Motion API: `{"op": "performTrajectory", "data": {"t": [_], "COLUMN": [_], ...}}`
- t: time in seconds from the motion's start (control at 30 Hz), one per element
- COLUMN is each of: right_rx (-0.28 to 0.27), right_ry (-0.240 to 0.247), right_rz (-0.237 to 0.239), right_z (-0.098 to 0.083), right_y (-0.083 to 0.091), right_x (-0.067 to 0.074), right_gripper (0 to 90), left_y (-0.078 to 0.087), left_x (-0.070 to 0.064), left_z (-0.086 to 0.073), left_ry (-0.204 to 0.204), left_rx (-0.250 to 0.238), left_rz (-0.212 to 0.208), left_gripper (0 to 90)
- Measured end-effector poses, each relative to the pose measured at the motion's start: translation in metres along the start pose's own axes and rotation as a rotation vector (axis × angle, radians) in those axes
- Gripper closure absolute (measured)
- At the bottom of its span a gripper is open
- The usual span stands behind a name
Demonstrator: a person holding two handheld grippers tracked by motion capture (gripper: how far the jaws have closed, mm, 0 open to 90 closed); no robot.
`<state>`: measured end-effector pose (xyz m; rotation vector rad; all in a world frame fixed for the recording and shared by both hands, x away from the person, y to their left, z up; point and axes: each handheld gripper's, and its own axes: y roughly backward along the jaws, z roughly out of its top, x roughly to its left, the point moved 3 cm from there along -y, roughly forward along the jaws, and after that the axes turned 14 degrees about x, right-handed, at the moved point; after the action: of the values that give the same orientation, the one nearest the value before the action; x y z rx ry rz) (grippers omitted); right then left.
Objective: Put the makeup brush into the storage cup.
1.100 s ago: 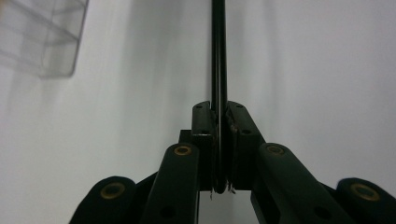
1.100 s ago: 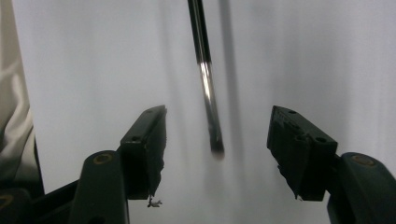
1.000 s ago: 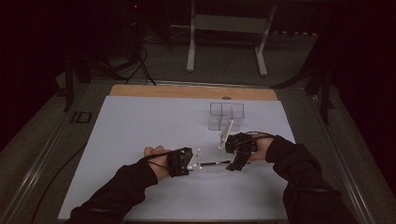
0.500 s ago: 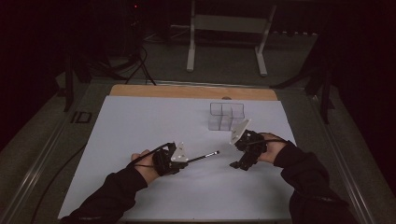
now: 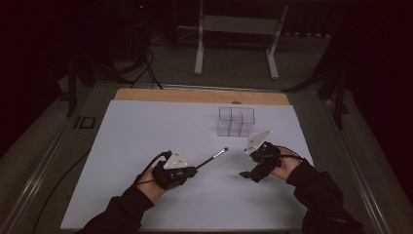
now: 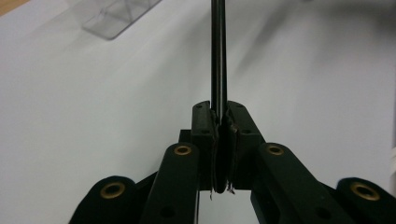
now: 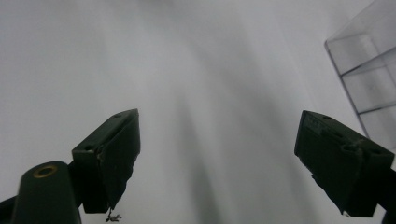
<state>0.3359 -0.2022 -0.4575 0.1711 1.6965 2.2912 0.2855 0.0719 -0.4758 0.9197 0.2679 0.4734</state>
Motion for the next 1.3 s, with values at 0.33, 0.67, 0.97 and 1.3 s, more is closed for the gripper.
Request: {"op": "performTrajectory", "data": {"t": [0.33,0.67,0.97,1.3], "right_rx": [-0.108,-0.271,-0.312,-0.258], "right_ry": [-0.12,-0.202,-0.246,-0.273], "right_rz": [-0.059,-0.233,-0.188,-0.374], "right_z": [-0.011,-0.018,-0.025,-0.015], "right_y": [-0.01,-0.016,-0.03,-0.017], "right_x": [0.006,0.013,0.011,0.022], "right_gripper": [16.0,18.4,19.5,19.1], "left_y": [-0.001,-0.015,-0.027,-0.036], "left_x": [-0.009,-0.002,0.01,0.011], "left_z": [0.0,-0.008,-0.018,-0.02], "left_ry": [0.11,0.172,0.258,0.284], "left_rx": [-0.157,-0.285,-0.301,-0.288], "left_rz": [0.016,0.001,0.021,0.016], "left_gripper": [84.8,84.7,84.7,84.7]}}
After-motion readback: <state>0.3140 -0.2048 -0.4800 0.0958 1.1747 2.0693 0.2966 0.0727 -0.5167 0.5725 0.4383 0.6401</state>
